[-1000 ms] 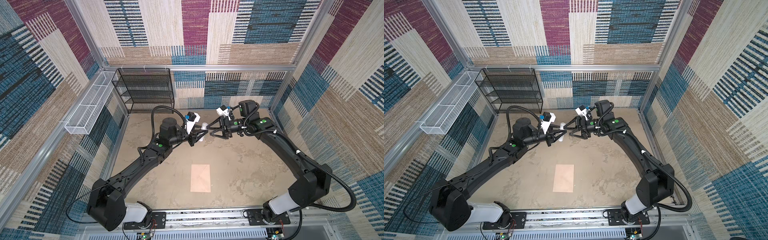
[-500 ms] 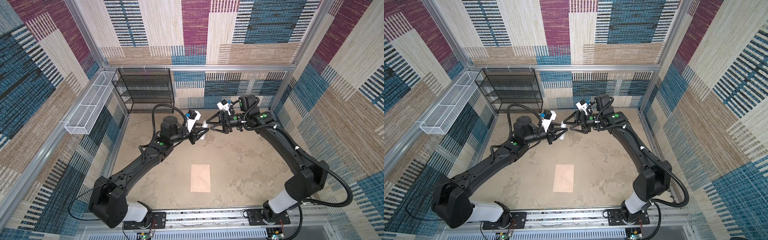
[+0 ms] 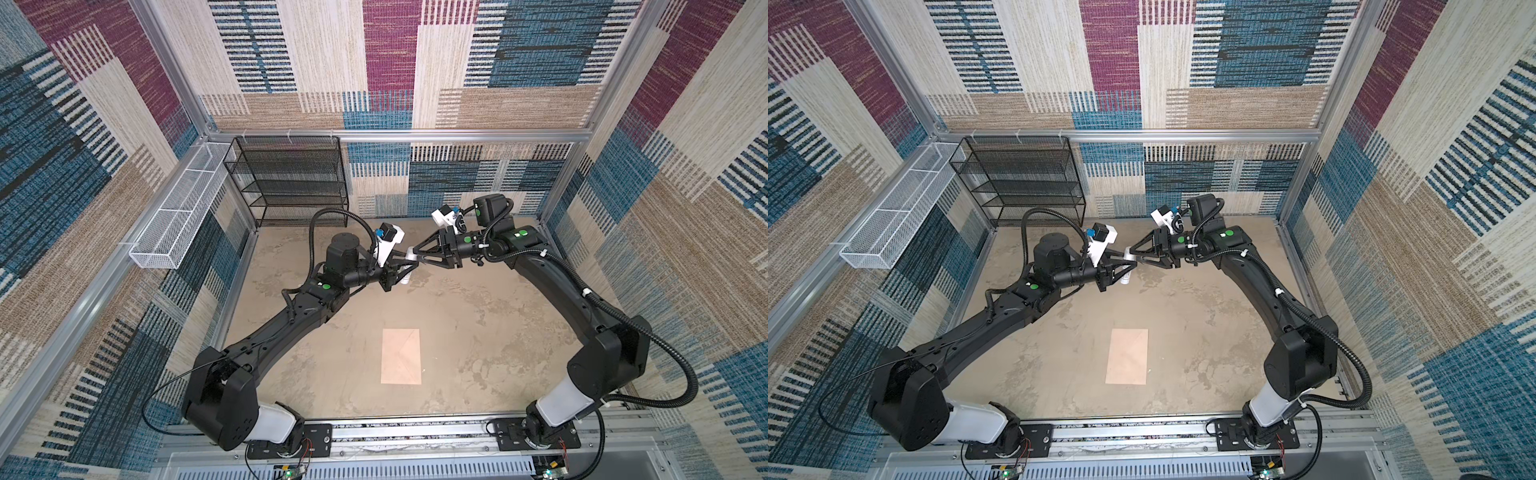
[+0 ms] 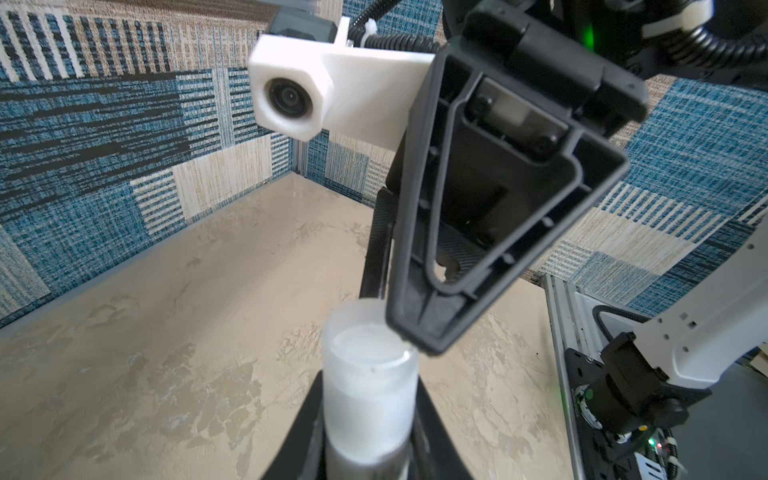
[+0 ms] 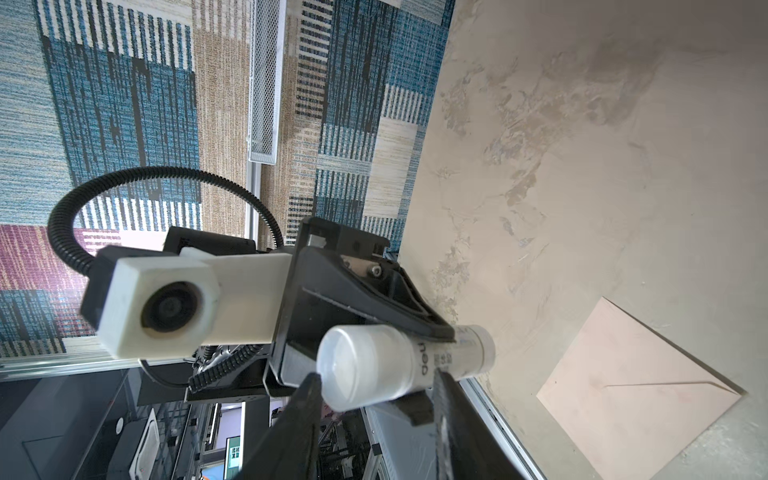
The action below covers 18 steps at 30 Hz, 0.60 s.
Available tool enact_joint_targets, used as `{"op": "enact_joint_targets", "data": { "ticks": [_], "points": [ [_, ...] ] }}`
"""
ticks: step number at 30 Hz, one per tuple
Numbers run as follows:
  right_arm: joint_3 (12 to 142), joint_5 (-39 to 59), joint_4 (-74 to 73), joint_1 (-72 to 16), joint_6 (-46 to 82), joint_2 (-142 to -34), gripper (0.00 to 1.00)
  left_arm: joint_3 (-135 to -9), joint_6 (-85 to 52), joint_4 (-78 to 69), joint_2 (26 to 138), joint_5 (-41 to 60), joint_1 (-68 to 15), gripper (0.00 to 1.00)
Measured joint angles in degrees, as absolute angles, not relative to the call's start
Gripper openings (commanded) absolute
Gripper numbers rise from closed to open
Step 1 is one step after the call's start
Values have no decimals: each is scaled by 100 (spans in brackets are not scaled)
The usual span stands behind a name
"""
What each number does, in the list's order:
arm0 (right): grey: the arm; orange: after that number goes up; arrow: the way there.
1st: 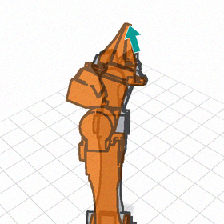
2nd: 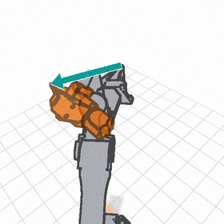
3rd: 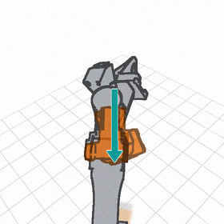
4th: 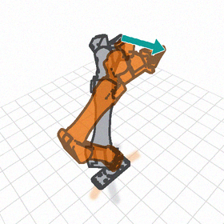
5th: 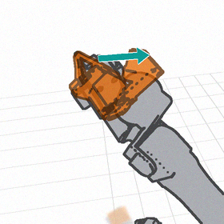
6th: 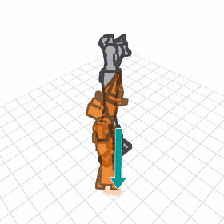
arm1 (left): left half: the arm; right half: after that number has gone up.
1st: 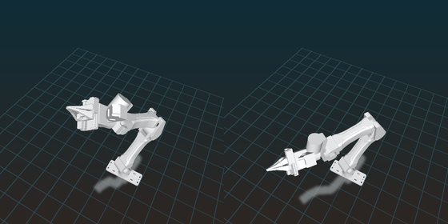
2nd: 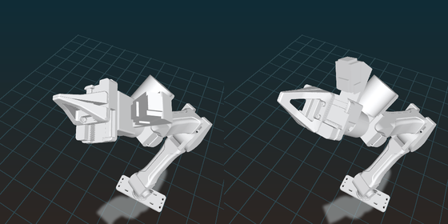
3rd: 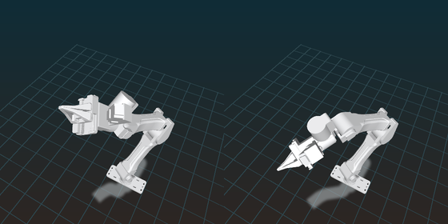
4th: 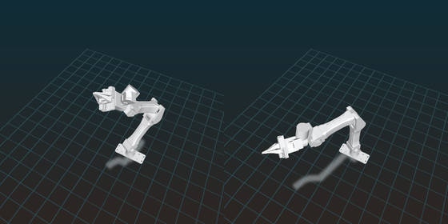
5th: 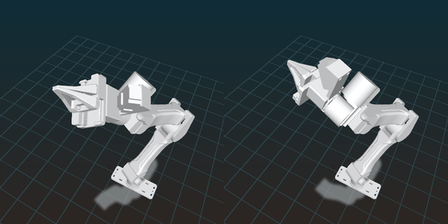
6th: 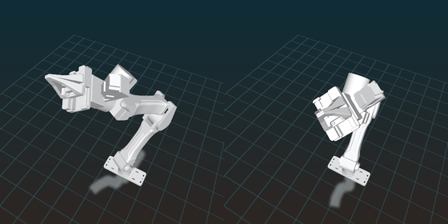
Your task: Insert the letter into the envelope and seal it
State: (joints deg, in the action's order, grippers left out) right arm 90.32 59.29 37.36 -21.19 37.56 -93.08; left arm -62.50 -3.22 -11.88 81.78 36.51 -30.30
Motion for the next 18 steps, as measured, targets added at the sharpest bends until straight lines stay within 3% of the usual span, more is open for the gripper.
{"op": "enact_joint_targets", "data": {
  "ticks": [3, 10, 18],
  "points": [
    [9011, 5885, 3708, -2121, 3671, -9323, 46, -6324, -421, -1179, 8263, 3656, -3028, 0],
    [9306, 5653, 3975, -2119, 3575, -9415, 64, -6401, -478, -1223, 8324, 3667, -3020, 0],
    [10084, 5172, 4313, -1988, 3577, -9474, 71, -6189, -449, -1500, 8178, 3763, -3015, 0]
  ]
}}
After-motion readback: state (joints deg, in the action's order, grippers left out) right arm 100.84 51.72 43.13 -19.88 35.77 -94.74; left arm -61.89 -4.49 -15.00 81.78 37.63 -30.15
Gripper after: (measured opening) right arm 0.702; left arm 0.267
